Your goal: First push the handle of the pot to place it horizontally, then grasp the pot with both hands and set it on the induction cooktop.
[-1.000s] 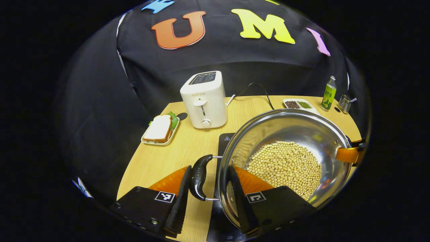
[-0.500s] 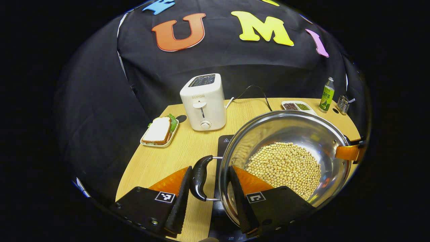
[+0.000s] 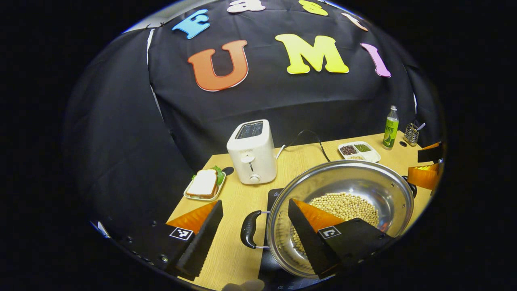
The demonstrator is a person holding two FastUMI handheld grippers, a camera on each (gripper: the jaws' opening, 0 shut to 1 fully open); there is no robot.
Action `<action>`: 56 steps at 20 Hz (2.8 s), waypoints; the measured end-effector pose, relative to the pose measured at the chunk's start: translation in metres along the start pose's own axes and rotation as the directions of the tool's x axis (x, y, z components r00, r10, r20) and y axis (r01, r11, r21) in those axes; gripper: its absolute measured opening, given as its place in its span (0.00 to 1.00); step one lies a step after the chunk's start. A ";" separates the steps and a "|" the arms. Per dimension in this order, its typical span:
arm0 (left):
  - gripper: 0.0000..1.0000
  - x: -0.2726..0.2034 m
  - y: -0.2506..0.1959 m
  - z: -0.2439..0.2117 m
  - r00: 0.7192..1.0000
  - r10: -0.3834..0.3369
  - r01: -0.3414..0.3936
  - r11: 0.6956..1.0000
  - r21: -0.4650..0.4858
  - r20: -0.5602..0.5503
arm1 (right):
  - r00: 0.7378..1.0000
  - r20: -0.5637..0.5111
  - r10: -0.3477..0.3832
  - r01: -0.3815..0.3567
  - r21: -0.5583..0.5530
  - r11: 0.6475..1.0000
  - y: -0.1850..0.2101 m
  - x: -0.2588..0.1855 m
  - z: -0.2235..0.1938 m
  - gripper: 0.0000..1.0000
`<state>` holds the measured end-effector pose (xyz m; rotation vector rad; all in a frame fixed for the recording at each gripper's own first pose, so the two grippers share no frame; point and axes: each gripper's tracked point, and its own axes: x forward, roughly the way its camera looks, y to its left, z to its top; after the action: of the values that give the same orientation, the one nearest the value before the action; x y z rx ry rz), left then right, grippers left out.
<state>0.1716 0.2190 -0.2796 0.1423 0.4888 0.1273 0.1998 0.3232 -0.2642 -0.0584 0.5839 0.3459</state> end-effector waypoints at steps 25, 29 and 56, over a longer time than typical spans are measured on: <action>0.96 -0.243 -0.141 0.183 0.903 -0.079 0.134 0.986 -0.101 0.423 | 0.928 0.366 -0.062 0.057 0.026 0.998 -0.124 -0.262 0.089 1.00; 0.96 -0.285 -0.171 0.215 0.866 -0.112 0.177 0.980 -0.089 0.487 | 0.895 0.422 -0.143 0.108 0.106 0.988 -0.175 -0.315 0.097 1.00; 0.96 -0.344 -0.211 0.262 0.832 -0.094 0.166 0.983 -0.083 0.547 | 0.794 0.541 -0.277 0.203 0.193 0.960 -0.293 -0.412 0.114 0.97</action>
<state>0.0139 -0.0698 0.0712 0.0140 -0.0809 -0.0200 0.0375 -0.0600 0.0447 0.0910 -0.0004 0.0623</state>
